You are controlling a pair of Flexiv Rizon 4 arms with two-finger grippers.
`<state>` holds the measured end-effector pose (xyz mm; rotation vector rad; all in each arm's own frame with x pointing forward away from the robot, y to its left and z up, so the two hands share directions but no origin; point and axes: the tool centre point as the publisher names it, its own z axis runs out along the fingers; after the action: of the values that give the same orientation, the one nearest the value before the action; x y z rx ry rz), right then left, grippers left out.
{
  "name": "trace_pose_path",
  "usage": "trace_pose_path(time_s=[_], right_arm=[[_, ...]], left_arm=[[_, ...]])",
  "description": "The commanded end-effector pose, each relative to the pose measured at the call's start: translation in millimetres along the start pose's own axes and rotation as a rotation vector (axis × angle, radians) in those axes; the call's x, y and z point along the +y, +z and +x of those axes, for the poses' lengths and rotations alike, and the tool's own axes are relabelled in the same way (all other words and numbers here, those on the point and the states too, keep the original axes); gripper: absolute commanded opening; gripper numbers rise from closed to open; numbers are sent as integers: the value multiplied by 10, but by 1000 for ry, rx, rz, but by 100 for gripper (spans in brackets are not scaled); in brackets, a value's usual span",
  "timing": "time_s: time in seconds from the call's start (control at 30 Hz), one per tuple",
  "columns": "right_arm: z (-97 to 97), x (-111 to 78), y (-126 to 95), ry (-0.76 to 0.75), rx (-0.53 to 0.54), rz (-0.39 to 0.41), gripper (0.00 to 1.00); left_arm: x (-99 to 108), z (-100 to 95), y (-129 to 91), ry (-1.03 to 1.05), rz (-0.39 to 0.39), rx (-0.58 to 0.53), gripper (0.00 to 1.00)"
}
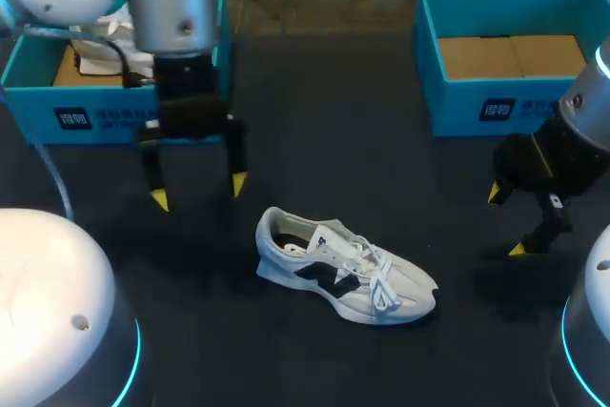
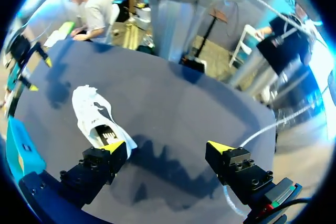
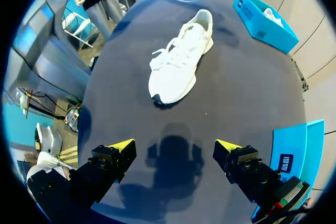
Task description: Take the shoe out of the shoebox, open the shoe tongue, remove and reinsert the insole, then place the shoe into the shoebox
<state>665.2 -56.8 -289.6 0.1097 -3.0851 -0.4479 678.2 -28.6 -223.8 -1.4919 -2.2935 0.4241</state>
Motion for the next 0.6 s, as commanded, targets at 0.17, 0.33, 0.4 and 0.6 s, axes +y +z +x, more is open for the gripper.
trace_pose_path(time_s=[0.17, 0.33, 0.4, 0.6], right_arm=[[5, 0, 6, 0, -1, 2, 100], [5, 0, 6, 0, -1, 2, 100], [5, 0, 6, 0, -1, 2, 100], [5, 0, 6, 0, -1, 2, 100]], left_arm=[[188, 273, 75, -166, 313, -231, 100], [348, 259, 188, -388, 464, -404, 100], [348, 259, 188, -388, 464, -404, 100], [348, 259, 188, -388, 464, -404, 100]])
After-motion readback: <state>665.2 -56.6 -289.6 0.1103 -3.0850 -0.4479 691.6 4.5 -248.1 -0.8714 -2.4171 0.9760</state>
